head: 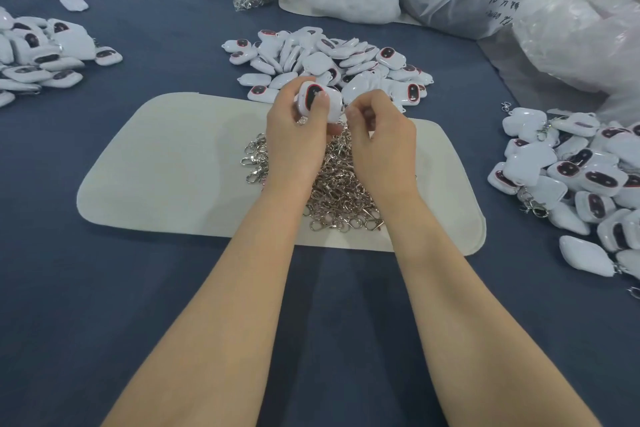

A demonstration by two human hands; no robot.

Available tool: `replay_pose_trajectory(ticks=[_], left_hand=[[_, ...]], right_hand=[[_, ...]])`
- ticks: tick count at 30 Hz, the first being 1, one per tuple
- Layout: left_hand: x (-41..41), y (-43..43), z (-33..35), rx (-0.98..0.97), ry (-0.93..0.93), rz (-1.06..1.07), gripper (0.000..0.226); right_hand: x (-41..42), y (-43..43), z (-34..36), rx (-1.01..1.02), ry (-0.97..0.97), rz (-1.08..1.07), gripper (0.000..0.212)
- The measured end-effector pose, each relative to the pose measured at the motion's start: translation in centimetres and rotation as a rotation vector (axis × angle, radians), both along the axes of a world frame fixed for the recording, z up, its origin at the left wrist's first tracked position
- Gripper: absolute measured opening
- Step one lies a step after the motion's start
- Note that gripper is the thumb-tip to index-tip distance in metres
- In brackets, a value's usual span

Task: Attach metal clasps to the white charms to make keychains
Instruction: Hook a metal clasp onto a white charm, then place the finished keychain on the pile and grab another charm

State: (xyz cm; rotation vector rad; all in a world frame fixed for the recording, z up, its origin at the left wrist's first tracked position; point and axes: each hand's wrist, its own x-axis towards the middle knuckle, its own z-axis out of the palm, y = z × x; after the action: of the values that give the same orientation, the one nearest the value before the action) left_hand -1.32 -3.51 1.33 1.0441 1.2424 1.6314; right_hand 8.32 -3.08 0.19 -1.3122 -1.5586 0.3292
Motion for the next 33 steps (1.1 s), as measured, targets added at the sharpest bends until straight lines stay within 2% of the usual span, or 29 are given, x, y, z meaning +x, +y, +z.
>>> replay_pose_trajectory(ticks=[4, 11, 15, 18, 21, 25, 30, 33], left_hand=[[0.2, -0.2, -0.3, 0.155, 0.252, 0.028, 0.022], [0.5, -0.1, -1.3, 0.219, 0.586, 0.016, 0.031], [0.6, -0.2, -1.1, 0.169, 0.545, 0.009, 0.034], [0.5, -0.1, -1.1, 0.063, 0.408, 0.034, 0.030], [0.4, 0.1, -1.3, -0.008, 0.370, 0.015, 0.022], [0.6, 0.2, -1.5, 0.003, 0.491, 0.002, 0.009], [0.9, 0.3, -1.5, -0.043, 0.498, 0.011, 0.029], [1.2, 0.2, -1.4, -0.065, 0.480, -0.012, 0.030]], right_hand=[[0.5, 0.2, 0.0, -0.010, -0.072, 0.005, 0.012], [1.0, 0.5, -0.6, -0.058, -0.192, 0.037, 0.016], [1.0, 0.7, -0.7, -0.211, -0.046, 0.057, 0.015], [0.7, 0.6, -0.1, -0.305, 0.141, 0.165, 0.036], [1.0, 0.5, 0.4, -0.371, 0.299, 0.243, 0.038], [1.3, 0.4, 0.4, -0.380, 0.280, 0.236, 0.025], [1.8, 0.6, 0.2, -0.432, 0.332, 0.128, 0.006], [2.1, 0.8, 0.2, -0.451, 0.300, 0.036, 0.012]])
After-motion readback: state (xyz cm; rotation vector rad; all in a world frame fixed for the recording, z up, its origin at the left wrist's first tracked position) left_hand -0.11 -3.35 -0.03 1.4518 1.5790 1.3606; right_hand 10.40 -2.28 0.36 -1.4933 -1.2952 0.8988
